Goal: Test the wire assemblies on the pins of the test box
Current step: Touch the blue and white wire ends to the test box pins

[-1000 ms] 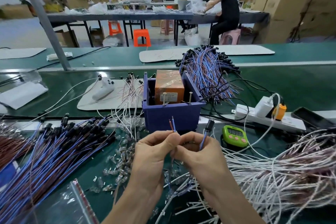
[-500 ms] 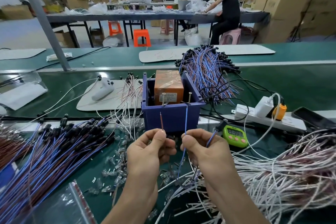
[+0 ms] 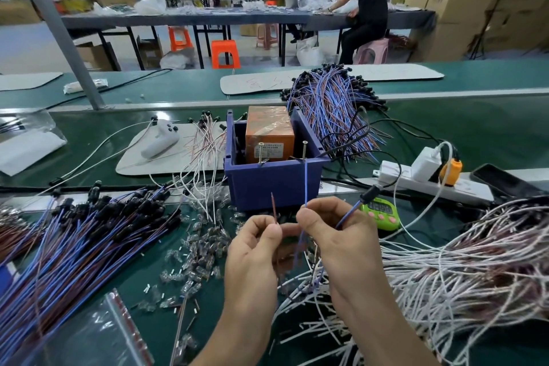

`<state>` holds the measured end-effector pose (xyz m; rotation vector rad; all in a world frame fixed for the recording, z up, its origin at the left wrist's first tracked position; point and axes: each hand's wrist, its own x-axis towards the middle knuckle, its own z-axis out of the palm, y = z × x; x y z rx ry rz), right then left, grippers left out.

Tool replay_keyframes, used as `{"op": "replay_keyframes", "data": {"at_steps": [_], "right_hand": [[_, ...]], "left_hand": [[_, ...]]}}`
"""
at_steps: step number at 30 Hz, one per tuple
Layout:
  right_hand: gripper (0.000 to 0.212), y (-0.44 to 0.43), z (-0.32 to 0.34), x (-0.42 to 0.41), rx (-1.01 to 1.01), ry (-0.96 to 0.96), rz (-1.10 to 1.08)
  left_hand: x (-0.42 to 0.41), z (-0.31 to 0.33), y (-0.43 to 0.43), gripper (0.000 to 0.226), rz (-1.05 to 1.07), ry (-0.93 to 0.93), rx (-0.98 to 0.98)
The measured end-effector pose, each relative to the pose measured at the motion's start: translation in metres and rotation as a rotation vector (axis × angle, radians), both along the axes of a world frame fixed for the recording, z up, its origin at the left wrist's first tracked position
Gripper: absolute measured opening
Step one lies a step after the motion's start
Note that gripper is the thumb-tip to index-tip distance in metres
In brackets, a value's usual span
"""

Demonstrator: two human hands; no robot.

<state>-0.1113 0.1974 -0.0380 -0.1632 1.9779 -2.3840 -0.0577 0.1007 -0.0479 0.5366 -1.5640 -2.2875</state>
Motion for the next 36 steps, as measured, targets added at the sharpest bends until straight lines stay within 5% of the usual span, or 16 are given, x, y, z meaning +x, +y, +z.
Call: {"op": "replay_keyframes", "data": {"at_steps": [7,12,15,20,31,36], "right_hand": [[0.02,-0.003,-0.01,-0.002,0.113,-0.036,-0.02],[0.059,0.003,-0.004,-0.01,-0.339,-0.268,0.187],[0.043,0.009,-0.001,-0.01,-0.394,-0.281,0.308],[0.027,0.012,-0.001,-0.008,-0.2,-0.218,0.236],[0.052,0.023,-0.005,-0.01,-0.299,-0.177,0.301],[0.038,0.023,-0.006,-0.013,-0.404,-0.182,0.293]], "left_hand": [[-0.004,-0.007,0.004,0.026,0.062,-0.045,0.116],[-0.008,-0.011,-0.01,0.023,0.238,0.045,0.242],[-0.007,-0.013,-0.012,0.021,0.242,0.056,0.335],[-0.007,-0.012,-0.017,0.021,0.244,0.082,0.44],[-0.005,-0.008,-0.021,0.019,0.263,0.034,0.307],[-0.005,-0.007,-0.02,0.011,0.251,0.035,0.146]]}}
